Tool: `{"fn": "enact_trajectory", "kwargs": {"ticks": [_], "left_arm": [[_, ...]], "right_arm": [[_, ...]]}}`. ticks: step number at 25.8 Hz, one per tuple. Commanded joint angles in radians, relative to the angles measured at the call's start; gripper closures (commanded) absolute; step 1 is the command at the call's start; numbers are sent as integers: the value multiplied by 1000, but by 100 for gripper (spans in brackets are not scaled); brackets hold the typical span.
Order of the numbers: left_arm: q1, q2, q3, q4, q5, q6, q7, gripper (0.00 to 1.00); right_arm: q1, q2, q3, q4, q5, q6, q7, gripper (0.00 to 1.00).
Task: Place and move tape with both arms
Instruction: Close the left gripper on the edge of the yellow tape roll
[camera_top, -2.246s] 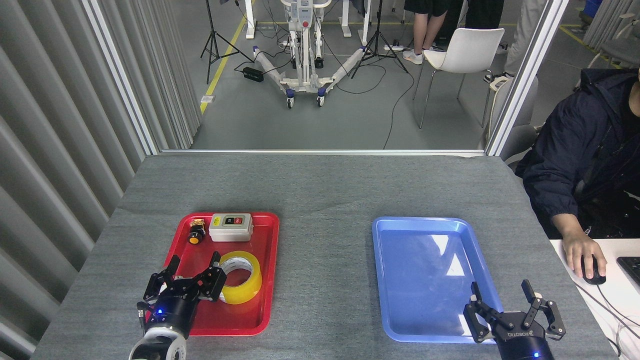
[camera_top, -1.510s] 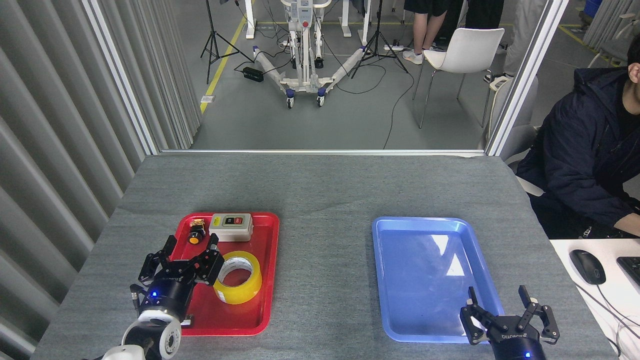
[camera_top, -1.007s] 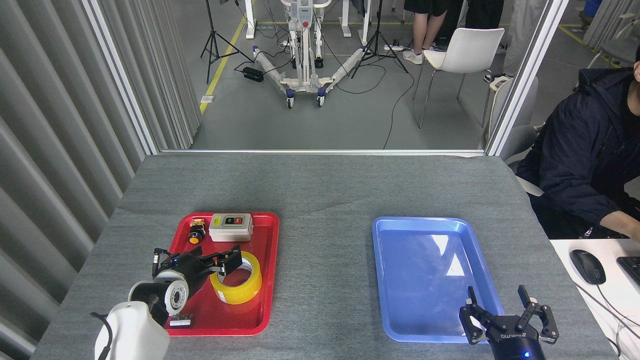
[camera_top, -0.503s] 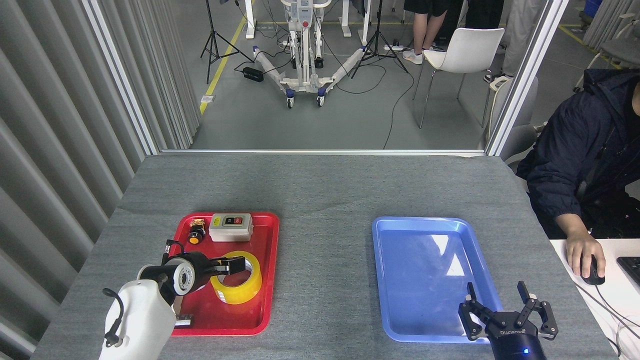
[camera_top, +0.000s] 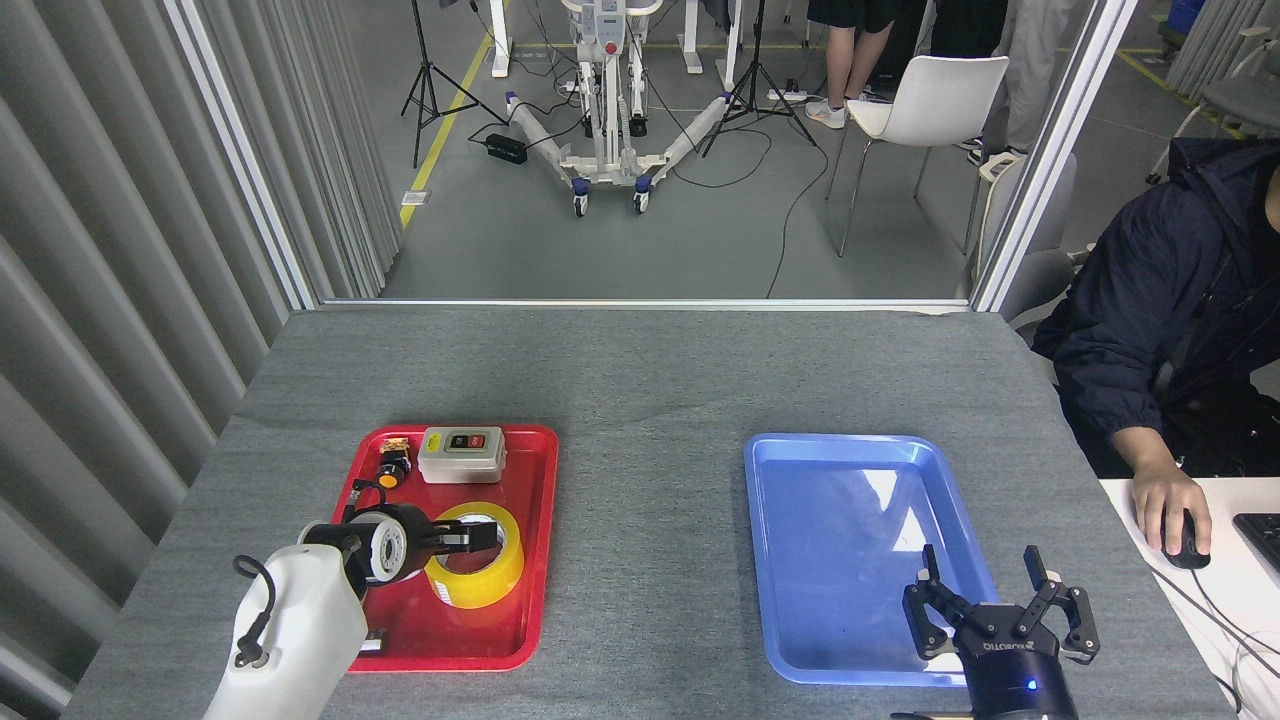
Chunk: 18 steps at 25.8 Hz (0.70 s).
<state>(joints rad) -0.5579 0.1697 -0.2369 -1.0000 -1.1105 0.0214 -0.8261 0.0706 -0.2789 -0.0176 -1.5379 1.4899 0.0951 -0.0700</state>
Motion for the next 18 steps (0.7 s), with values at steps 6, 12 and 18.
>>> {"fn": "enact_trajectory", "kwargs": {"ticks": [6, 12, 18], "left_arm": [[-7, 10, -25, 52, -2, -11, 32, 1], [-7, 24, -38, 55, -2, -12, 93, 12], [-7, 28, -38, 54, -2, -15, 97, 24]], "right_arm": [[3, -3, 8, 5, -68, -49, -4, 0], [-5, -102, 71, 21, -198, -46, -4, 0], [0, -103, 73, 24, -200, -51, -34, 0]]}}
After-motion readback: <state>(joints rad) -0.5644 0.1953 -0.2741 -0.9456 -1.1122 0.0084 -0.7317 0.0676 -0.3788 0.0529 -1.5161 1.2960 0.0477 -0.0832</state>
